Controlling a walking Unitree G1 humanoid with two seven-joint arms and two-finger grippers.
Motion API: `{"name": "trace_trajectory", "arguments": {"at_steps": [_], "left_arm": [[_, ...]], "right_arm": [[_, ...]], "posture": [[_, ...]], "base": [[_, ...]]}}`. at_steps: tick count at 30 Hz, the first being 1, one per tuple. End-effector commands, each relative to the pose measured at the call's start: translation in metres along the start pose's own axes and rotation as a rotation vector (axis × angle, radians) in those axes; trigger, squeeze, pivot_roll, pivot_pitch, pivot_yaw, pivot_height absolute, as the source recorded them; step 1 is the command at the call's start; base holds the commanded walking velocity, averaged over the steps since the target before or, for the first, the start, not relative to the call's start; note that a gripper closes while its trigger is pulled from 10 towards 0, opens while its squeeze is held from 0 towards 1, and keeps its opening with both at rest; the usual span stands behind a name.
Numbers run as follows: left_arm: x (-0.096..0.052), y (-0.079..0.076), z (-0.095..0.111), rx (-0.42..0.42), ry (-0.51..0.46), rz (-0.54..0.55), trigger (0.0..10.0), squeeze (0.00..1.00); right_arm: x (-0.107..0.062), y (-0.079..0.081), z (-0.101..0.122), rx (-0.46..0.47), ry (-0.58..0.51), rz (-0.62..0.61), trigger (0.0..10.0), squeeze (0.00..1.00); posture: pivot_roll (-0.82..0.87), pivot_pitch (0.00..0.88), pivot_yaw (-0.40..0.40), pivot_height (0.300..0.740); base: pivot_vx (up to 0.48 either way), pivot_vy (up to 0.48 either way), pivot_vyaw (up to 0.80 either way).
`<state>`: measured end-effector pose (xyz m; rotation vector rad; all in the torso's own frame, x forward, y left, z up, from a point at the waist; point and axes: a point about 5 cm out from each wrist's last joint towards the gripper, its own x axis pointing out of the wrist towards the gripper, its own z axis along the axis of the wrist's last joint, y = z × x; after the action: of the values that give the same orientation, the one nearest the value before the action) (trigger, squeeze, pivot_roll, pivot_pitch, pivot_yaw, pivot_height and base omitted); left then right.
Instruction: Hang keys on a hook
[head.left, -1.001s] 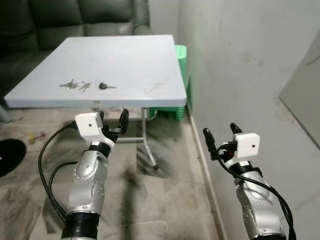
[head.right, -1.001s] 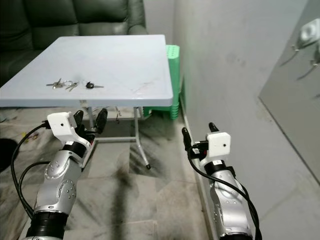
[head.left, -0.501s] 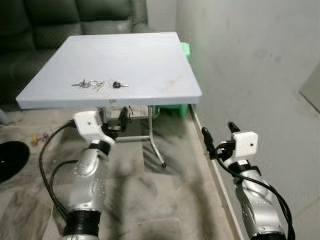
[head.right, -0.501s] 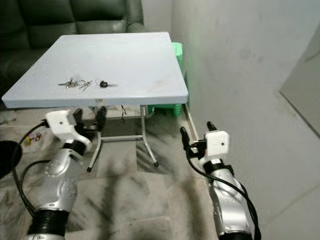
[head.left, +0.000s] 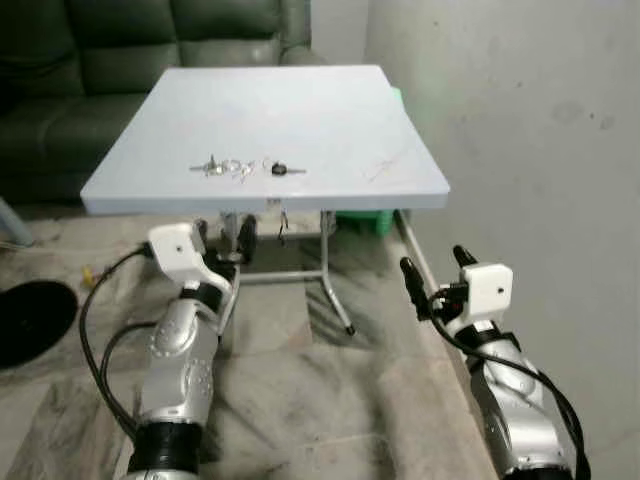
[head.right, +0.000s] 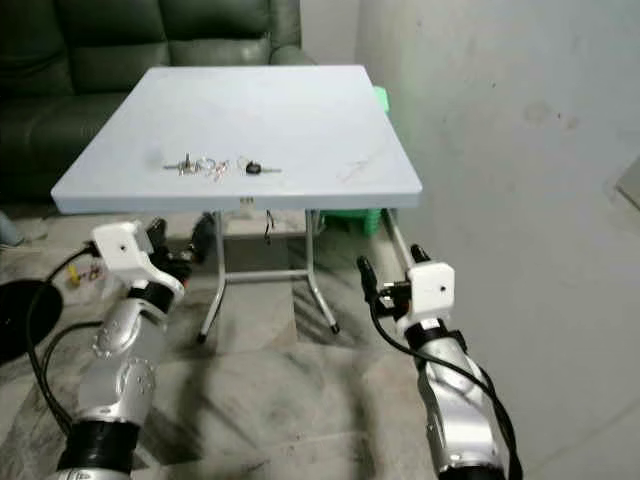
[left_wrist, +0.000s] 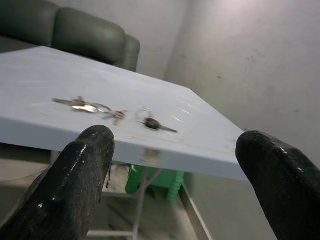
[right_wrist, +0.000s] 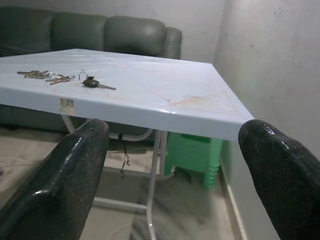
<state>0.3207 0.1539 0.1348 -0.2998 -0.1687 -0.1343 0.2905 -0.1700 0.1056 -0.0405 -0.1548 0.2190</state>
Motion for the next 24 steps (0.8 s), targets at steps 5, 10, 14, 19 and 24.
{"name": "trace_trajectory", "arguments": {"at_steps": [5,10,14,19,24], "left_arm": [[-0.0027,0.0075,0.0026,0.028,-0.009,0.032,10.0,0.0],[-0.0023,0.0067,0.0028,0.031,-0.012,0.035,10.0,0.0],[-0.0014,0.0082,0.0018,0.028,-0.004,0.049,10.0,0.0],[-0.0016,0.0085,0.0017,0.033,-0.005,0.05,10.0,0.0],[-0.0016,0.0082,0.0007,0.031,-0.002,0.052,10.0,0.0]], "right_arm": [[0.0029,0.0071,0.0033,0.004,-0.012,0.031,10.0,0.0],[0.0027,0.0065,0.0035,0.002,-0.01,0.029,10.0,0.0],[0.0024,0.0056,0.0026,-0.002,0.0,0.026,10.0,0.0],[0.0022,0.0058,0.0023,-0.002,0.003,0.026,10.0,0.0],[0.002,0.0055,0.0016,-0.001,0.007,0.027,10.0,0.0]], "posture": [[0.0,0.0,-0.031,0.74],[0.0,0.0,-0.029,0.74],[0.0,0.0,-0.029,0.74],[0.0,0.0,-0.029,0.74],[0.0,0.0,-0.03,0.74]], "base": [[0.0,0.0,0.0],[0.0,0.0,0.0],[0.0,0.0,0.0],[0.0,0.0,0.0],[0.0,0.0,0.0]]}}
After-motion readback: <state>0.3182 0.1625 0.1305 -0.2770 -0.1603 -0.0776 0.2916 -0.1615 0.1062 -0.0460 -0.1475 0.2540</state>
